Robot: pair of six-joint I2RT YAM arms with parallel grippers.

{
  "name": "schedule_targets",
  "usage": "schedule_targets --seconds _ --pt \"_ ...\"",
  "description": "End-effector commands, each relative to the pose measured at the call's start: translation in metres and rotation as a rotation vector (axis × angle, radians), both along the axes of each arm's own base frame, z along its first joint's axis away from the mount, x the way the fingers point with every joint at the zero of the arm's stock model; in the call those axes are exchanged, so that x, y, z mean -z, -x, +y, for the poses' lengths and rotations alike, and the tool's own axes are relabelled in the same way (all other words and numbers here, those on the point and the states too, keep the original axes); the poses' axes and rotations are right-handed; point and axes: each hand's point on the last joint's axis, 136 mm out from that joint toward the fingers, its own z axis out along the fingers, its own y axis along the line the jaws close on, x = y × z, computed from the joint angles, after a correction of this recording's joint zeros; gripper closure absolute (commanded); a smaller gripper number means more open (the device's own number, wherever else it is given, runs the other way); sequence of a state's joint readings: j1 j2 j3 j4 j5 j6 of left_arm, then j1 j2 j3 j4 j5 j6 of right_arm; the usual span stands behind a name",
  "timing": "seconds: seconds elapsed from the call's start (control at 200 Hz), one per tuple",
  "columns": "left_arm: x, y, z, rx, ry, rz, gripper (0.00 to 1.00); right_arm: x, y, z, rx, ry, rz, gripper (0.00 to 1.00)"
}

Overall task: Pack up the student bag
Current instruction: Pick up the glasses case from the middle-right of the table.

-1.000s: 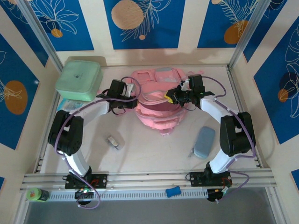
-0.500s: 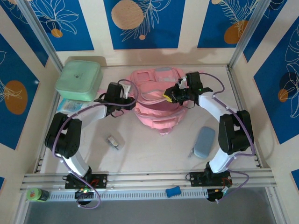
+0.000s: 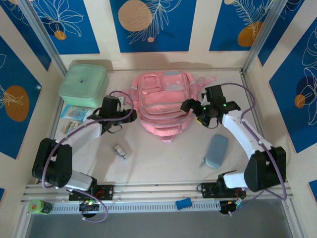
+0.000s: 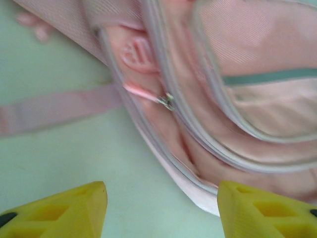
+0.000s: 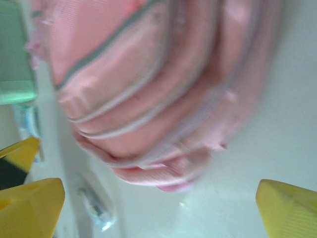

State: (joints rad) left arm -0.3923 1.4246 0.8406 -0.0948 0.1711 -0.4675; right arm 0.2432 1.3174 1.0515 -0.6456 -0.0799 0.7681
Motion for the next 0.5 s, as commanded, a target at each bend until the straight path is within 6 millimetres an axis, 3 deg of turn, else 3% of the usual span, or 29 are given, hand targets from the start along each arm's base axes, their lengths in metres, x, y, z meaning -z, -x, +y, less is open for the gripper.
schedule_targets --seconds 0.0,0.23,0.495 --pt "0.004 0.031 -0.025 0.029 0.027 0.061 0.33 0.029 0.043 -0.046 0.094 0.215 0.139 0.01" --pt "-0.011 0.072 -0.083 0.149 0.078 0.015 0.25 0.044 0.095 -0.114 0.384 0.389 0.269 0.01" --pt "-0.012 0.1 -0.126 0.275 0.077 0.021 0.19 0.088 0.118 -0.134 0.557 0.383 0.41 0.01"
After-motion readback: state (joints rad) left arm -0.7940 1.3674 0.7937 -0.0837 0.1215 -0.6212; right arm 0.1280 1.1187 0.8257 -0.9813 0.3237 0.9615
